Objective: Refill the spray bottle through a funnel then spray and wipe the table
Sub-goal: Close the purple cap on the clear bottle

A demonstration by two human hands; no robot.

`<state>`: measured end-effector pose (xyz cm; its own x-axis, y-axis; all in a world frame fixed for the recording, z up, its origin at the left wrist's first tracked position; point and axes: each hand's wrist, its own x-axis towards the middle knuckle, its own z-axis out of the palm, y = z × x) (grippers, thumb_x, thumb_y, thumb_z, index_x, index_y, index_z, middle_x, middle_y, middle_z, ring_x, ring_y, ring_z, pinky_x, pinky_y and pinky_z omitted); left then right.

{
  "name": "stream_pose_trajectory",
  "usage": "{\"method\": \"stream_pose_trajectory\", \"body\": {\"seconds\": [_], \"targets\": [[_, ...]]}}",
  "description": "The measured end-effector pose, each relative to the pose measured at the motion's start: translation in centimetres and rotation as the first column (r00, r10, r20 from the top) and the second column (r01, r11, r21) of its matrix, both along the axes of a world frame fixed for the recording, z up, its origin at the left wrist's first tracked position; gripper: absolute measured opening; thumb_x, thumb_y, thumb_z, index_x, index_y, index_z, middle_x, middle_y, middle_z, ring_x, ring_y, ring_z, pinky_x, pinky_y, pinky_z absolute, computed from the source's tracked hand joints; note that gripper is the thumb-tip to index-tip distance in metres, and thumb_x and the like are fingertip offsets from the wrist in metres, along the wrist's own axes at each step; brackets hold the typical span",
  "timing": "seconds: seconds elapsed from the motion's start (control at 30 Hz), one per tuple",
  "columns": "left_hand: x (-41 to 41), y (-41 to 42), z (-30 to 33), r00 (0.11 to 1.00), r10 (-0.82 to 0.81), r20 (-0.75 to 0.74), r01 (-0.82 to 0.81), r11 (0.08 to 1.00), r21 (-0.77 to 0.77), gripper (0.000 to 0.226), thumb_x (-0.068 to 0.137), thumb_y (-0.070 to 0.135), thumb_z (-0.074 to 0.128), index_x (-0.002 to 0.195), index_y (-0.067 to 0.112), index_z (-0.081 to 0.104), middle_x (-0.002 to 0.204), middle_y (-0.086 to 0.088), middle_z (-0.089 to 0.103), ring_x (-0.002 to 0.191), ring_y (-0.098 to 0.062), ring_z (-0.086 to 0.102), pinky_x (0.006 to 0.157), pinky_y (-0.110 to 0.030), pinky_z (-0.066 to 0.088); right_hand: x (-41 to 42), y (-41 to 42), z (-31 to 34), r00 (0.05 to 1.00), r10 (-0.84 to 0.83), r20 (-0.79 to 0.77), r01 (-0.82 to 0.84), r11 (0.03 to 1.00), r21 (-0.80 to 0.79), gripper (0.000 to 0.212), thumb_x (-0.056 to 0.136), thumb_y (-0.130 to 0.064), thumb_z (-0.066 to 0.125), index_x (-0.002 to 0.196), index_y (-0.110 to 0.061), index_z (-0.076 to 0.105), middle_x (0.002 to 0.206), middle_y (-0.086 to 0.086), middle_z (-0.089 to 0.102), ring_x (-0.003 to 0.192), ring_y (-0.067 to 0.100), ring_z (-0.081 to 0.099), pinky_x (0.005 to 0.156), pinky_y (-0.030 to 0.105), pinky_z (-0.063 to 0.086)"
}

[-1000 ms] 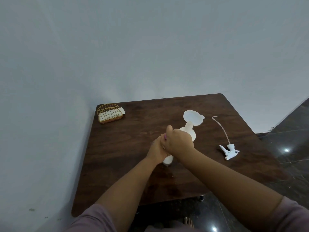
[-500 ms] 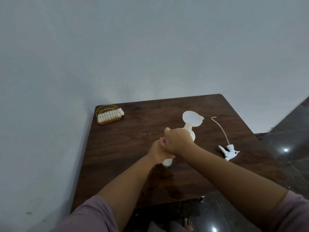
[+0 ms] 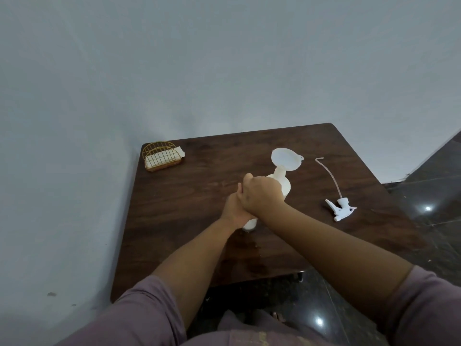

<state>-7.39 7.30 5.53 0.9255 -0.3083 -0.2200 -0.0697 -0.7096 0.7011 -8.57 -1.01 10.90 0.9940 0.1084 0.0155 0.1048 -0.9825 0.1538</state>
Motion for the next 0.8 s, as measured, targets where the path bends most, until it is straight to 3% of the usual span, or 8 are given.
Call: {"method": "stream_pose_trajectory", "body": {"seconds": [0.13, 0.23, 0.33, 0.43, 0.5, 0.57, 0.67, 0.8], "targets": [[-0.6, -0.3, -0.1, 0.999, 0.049, 0.009, -0.049, 0.999, -0.022, 0.041, 0.096, 0.025, 0.057, 0.132, 0.008, 0.051, 0.116, -0.012, 0.066, 0.110, -0.025, 0.061, 0.094, -0.040, 0.052, -0.3, 0.3, 0.7, 0.997, -0.061, -0.038, 0.060, 0.998, -0.024, 0.035, 0.103, -0.027, 0.032, 0.107, -0.005, 0.059, 0.091, 0.008, 0.062, 0.089, 0.026, 0.067, 0.064, 0.030, 0.050], [-0.8, -0.4, 0.4, 0.998, 0.062, -0.014, -0.062, 0.997, -0.037, 0.042, 0.096, 0.027, 0.057, 0.133, 0.009, 0.051, 0.120, -0.012, 0.065, 0.111, -0.025, 0.060, 0.096, -0.041, 0.051, -0.1, 0.1, 0.5, 0.998, -0.042, -0.038, 0.041, 0.999, -0.027, 0.035, 0.102, -0.028, 0.035, 0.106, -0.005, 0.061, 0.096, 0.010, 0.065, 0.093, 0.027, 0.066, 0.067, 0.031, 0.051], [-0.4, -0.2, 0.8, 0.998, 0.011, -0.065, -0.014, 0.999, -0.039, 0.047, 0.090, 0.020, 0.066, 0.134, 0.007, 0.051, 0.129, -0.015, 0.058, 0.118, -0.031, 0.055, 0.100, -0.047, 0.047, 0.7, -0.5, 0.1, 0.999, 0.007, -0.033, -0.003, 0.993, 0.116, 0.038, 0.098, -0.039, 0.035, 0.103, -0.008, 0.056, 0.086, 0.007, 0.064, 0.079, 0.024, 0.064, 0.061, 0.031, 0.046], [-0.2, 0.1, 0.8, 0.991, 0.016, -0.132, -0.027, 0.996, -0.085, 0.048, 0.082, 0.011, 0.074, 0.126, 0.008, 0.058, 0.126, -0.014, 0.061, 0.116, -0.029, 0.057, 0.098, -0.048, 0.049, 1.1, -1.3, -0.1, 0.990, 0.136, -0.031, -0.131, 0.981, 0.140, 0.030, 0.097, -0.041, 0.034, 0.101, -0.013, 0.044, 0.069, -0.001, 0.046, 0.061, 0.018, 0.050, 0.055, 0.032, 0.037], [-0.3, 0.0, 0.5, 0.992, 0.034, -0.124, -0.043, 0.996, -0.076, 0.046, 0.080, 0.009, 0.076, 0.123, 0.007, 0.060, 0.123, -0.014, 0.063, 0.115, -0.029, 0.058, 0.097, -0.045, 0.049, 1.3, -2.0, 0.1, 0.984, 0.173, -0.051, -0.164, 0.976, 0.145, 0.027, 0.097, -0.040, 0.032, 0.095, -0.015, 0.041, 0.063, -0.003, 0.039, 0.059, 0.017, 0.047, 0.053, 0.032, 0.035], [-0.5, -0.3, 0.2, 0.991, 0.078, -0.110, -0.088, 0.993, -0.084, 0.046, 0.079, 0.009, 0.077, 0.122, 0.005, 0.061, 0.123, -0.014, 0.063, 0.116, -0.029, 0.058, 0.095, -0.040, 0.049, 1.3, -2.2, 0.1, 0.985, 0.159, -0.070, -0.146, 0.975, 0.165, 0.026, 0.098, -0.038, 0.031, 0.092, -0.014, 0.040, 0.065, -0.002, 0.046, 0.059, 0.019, 0.048, 0.053, 0.031, 0.033], [-0.7, -1.1, -0.2, 0.988, 0.123, -0.093, -0.127, 0.991, -0.041, 0.050, 0.086, 0.016, 0.071, 0.132, 0.010, 0.054, 0.131, -0.010, 0.058, 0.118, -0.025, 0.056, 0.089, -0.029, 0.046, 1.3, -1.5, 0.1, 0.985, 0.112, -0.134, -0.093, 0.986, 0.140, 0.021, 0.098, -0.029, 0.038, 0.100, -0.010, 0.044, 0.084, 0.008, 0.061, 0.070, 0.024, 0.056, 0.060, 0.033, 0.038], [-0.9, -1.9, -0.6, 0.983, 0.174, -0.053, -0.174, 0.985, 0.003, 0.043, 0.095, 0.023, 0.058, 0.136, 0.016, 0.051, 0.134, -0.007, 0.057, 0.122, -0.023, 0.054, 0.094, -0.030, 0.045, 1.3, -1.3, -0.1, 0.983, 0.075, -0.166, -0.063, 0.995, 0.072, 0.025, 0.098, -0.024, 0.042, 0.110, -0.004, 0.049, 0.088, 0.009, 0.057, 0.083, 0.025, 0.062, 0.062, 0.034, 0.042]]}}
